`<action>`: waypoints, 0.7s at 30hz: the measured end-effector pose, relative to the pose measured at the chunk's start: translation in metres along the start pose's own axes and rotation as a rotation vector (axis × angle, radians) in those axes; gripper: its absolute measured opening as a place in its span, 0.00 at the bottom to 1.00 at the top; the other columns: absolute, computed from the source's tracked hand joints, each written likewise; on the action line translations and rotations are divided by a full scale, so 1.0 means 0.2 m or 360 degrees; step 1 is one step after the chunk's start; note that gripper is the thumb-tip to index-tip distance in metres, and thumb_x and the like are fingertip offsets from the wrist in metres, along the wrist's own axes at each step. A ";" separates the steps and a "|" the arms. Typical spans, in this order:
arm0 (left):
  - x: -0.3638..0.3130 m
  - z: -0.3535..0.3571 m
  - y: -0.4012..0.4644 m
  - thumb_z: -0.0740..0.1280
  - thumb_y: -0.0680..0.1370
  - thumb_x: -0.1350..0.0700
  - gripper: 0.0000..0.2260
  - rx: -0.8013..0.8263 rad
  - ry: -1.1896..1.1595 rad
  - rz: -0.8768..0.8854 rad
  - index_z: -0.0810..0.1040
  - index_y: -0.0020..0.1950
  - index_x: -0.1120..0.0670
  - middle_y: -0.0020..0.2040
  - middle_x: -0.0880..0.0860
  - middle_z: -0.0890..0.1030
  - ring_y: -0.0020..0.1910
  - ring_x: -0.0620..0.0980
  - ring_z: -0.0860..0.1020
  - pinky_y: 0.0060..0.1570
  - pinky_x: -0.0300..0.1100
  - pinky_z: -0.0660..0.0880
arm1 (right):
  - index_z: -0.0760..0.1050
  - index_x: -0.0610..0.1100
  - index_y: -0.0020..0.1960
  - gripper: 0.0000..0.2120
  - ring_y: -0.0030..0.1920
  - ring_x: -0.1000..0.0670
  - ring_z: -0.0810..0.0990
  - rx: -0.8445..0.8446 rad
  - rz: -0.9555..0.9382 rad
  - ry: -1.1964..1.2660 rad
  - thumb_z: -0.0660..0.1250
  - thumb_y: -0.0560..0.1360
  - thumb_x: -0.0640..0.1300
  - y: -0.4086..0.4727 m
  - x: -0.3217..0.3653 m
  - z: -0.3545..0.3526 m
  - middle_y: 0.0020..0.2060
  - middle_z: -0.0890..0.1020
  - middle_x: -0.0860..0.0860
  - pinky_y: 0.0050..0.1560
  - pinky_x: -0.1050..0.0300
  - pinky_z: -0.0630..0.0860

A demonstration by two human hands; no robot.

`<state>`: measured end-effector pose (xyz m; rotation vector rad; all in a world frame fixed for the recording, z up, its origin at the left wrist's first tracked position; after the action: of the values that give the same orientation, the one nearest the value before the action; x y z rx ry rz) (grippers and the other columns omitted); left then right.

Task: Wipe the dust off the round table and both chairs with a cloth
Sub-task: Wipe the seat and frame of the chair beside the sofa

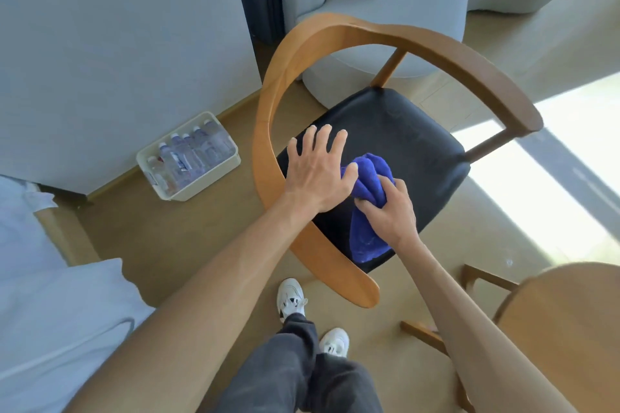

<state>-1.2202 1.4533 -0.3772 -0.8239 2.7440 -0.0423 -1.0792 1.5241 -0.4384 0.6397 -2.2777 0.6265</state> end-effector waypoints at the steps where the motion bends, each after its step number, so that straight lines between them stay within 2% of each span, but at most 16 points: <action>1: 0.02 -0.02 -0.03 0.56 0.79 0.44 0.27 -0.0008 -0.0005 -0.0025 0.61 0.75 0.53 0.75 0.57 0.62 0.74 0.58 0.58 0.68 0.59 0.57 | 0.74 0.56 0.50 0.09 0.46 0.56 0.74 -0.0025 -0.0010 0.0032 0.69 0.72 0.49 -0.06 0.02 -0.03 0.49 0.71 0.55 0.39 0.64 0.66; 5: 0.11 -0.02 -0.19 0.55 0.79 0.43 0.27 -0.0033 -0.0030 -0.0122 0.61 0.75 0.53 0.75 0.56 0.61 0.74 0.56 0.58 0.68 0.57 0.58 | 0.73 0.62 0.49 0.12 0.49 0.61 0.74 -0.0099 -0.0049 0.0150 0.70 0.71 0.47 -0.30 0.04 -0.09 0.51 0.71 0.60 0.43 0.65 0.67; 9: 0.13 0.02 -0.36 0.56 0.79 0.43 0.26 -0.0034 -0.0062 -0.0211 0.63 0.74 0.53 0.75 0.56 0.63 0.73 0.55 0.59 0.67 0.55 0.59 | 0.76 0.55 0.58 0.17 0.58 0.53 0.72 -0.0112 -0.0135 0.0102 0.72 0.71 0.44 -0.56 -0.01 -0.06 0.58 0.70 0.58 0.54 0.57 0.70; 13: 0.07 0.05 -0.55 0.58 0.79 0.44 0.25 -0.0060 -0.0197 -0.0235 0.65 0.73 0.54 0.74 0.55 0.64 0.71 0.55 0.61 0.64 0.53 0.60 | 0.78 0.50 0.59 0.20 0.60 0.48 0.70 -0.0197 -0.0299 0.0008 0.73 0.69 0.40 -0.81 -0.03 -0.02 0.61 0.71 0.52 0.60 0.50 0.70; 15: 0.06 0.07 -0.63 0.59 0.79 0.45 0.24 -0.0078 -0.0274 -0.0251 0.66 0.73 0.53 0.73 0.55 0.66 0.69 0.55 0.63 0.62 0.53 0.62 | 0.79 0.48 0.60 0.22 0.59 0.45 0.70 -0.0252 -0.0371 -0.0118 0.74 0.67 0.39 -0.90 -0.05 0.02 0.62 0.72 0.48 0.60 0.47 0.70; 18: 0.09 0.12 -0.73 0.60 0.79 0.46 0.22 -0.0115 -0.0398 -0.0320 0.68 0.71 0.54 0.70 0.54 0.69 0.65 0.56 0.66 0.61 0.52 0.64 | 0.80 0.46 0.60 0.24 0.56 0.39 0.73 -0.0212 -0.0419 -0.0517 0.77 0.65 0.41 -0.95 -0.12 0.14 0.63 0.74 0.43 0.54 0.42 0.73; 21: 0.17 0.22 -0.85 0.59 0.79 0.48 0.20 -0.0083 -0.0676 -0.0554 0.68 0.70 0.54 0.67 0.55 0.70 0.63 0.53 0.66 0.59 0.44 0.63 | 0.80 0.46 0.60 0.28 0.54 0.35 0.76 -0.0156 -0.0412 -0.0886 0.80 0.61 0.43 -0.96 -0.18 0.26 0.62 0.77 0.40 0.50 0.41 0.75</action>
<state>-1.1446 1.2941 -0.4111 -1.1650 2.1935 0.1217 -0.9672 1.3569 -0.4483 1.1499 -2.6390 0.2223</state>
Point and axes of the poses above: each hand's wrist, its own y-axis towards the middle knuckle, its own z-axis out of the palm, x = y × z, the point moved 8 cm from there along y, towards the middle knuckle
